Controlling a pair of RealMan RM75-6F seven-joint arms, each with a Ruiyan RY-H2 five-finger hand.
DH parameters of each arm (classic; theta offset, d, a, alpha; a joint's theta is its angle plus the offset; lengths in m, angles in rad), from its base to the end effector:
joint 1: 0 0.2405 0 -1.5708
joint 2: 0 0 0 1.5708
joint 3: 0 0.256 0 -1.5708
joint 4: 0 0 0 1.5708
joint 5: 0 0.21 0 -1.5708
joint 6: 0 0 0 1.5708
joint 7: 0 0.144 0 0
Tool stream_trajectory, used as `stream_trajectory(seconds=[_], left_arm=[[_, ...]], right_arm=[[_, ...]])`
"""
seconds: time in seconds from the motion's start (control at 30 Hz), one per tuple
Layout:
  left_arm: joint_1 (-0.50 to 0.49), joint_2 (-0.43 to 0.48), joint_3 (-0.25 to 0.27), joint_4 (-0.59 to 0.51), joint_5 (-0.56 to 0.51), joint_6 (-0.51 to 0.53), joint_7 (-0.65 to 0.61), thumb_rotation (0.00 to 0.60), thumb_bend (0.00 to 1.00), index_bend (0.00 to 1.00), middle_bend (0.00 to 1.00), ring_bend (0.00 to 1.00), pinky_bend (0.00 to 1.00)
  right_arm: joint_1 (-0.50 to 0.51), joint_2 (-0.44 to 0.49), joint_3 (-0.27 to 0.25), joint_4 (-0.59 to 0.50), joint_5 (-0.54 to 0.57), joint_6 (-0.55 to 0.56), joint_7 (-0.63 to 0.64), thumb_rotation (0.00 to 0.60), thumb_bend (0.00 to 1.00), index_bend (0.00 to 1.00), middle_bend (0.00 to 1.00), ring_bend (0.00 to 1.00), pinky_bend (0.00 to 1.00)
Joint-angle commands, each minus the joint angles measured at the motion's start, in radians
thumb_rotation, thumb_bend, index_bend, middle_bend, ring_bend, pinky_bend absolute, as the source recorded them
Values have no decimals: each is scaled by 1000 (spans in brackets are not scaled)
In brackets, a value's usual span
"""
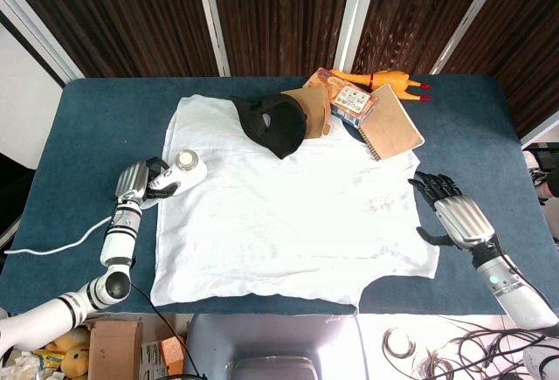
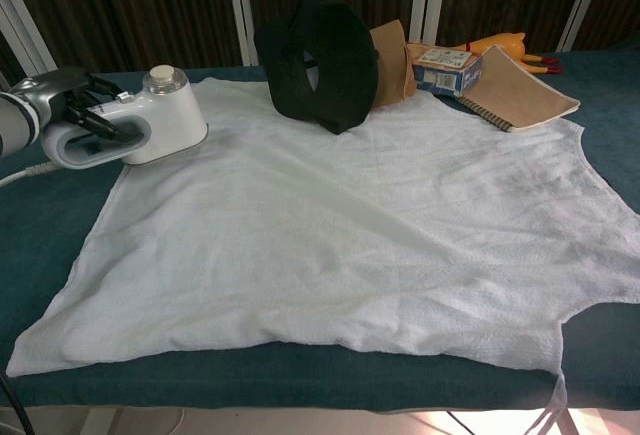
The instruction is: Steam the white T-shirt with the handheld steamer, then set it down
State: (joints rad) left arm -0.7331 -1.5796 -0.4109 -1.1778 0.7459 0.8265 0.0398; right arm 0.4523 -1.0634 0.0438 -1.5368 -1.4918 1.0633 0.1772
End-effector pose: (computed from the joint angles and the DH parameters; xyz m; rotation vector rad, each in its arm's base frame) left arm -0.2177 0.4215 0.0321 -1.2156 -1.4413 -1.0274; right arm -0.2760 -0.2871 0.1351 1.7610 -1.0026 0.8588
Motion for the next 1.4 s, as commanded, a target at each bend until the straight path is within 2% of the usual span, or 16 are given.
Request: stream_trajectory(seconds=[0.03, 0.17, 0.33, 0.43, 0.53, 0.57, 0.67, 0.7, 0.8, 0.9, 1.0, 1.1, 1.17, 1.27, 1.4], left_arm=[[19, 29, 6, -19, -4, -21, -18, 600, 616, 1000, 1000, 1000, 1000], [33, -1, 50, 65, -12, -39, -15, 600, 616, 1000, 1000, 1000, 1000], [53, -39, 49, 140, 43, -46, -114, 600, 584, 1000, 999, 1000, 1000], [65, -41, 54, 153, 106, -49, -180, 600, 486, 984, 970, 1000, 1000], [72, -44, 66, 166, 161, -45, -218, 600, 335, 830, 891, 966, 1000], [72, -45, 69, 169, 169, -44, -222, 600, 287, 732, 839, 912, 1000], [73, -46, 75, 175, 181, -47, -225, 600, 221, 564, 732, 784, 983], [73, -47, 80, 178, 186, -51, -223, 600, 175, 437, 645, 677, 945], [72, -51, 100, 195, 222, -40, -210, 600, 87, 235, 468, 478, 820], [76, -57, 108, 201, 254, -12, -211, 600, 33, 188, 387, 397, 742], [74, -39, 127, 186, 280, -34, -210, 595, 0, 118, 276, 277, 559], [75, -21, 131, 158, 310, -35, -231, 531, 0, 45, 150, 118, 337], [78, -10, 132, 141, 329, -27, -248, 484, 0, 28, 101, 62, 268], [85, 16, 132, 101, 371, 5, -277, 389, 0, 15, 56, 18, 222], [111, 87, 135, -8, 432, 56, -324, 363, 0, 14, 53, 15, 212]], right_arm=[[0, -3, 0, -6, 1, 0, -8, 600, 268, 0, 0, 0, 0], [-1, -1, -1, -17, 4, 0, -20, 600, 268, 0, 0, 0, 0], [-4, 7, 1, -34, 17, -2, -45, 600, 268, 0, 0, 0, 0], [-5, 8, 5, -42, 24, 1, -53, 600, 268, 0, 0, 0, 0], [-3, 6, 4, -46, 28, -6, -57, 600, 268, 0, 0, 0, 0], [-3, 6, 4, -46, 28, -9, -58, 600, 268, 0, 0, 0, 0], [-2, 4, 3, -47, 29, -11, -61, 600, 268, 0, 0, 0, 0], [-1, 3, 3, -47, 28, -12, -63, 600, 268, 0, 0, 0, 0], [-1, 2, 4, -50, 28, -12, -65, 600, 268, 0, 0, 0, 0], [-4, 7, 4, -52, 27, -7, -63, 600, 268, 0, 0, 0, 0], [-5, 11, 3, -54, 28, -7, -58, 600, 268, 0, 0, 0, 0], [-6, 14, 2, -56, 27, -8, -57, 600, 268, 0, 0, 0, 0], [-6, 15, 2, -59, 27, -8, -58, 600, 268, 0, 0, 0, 0], [-8, 19, 1, -65, 23, -4, -61, 600, 268, 0, 0, 0, 0], [-13, 30, 1, -81, 16, 9, -68, 600, 268, 0, 0, 0, 0]])
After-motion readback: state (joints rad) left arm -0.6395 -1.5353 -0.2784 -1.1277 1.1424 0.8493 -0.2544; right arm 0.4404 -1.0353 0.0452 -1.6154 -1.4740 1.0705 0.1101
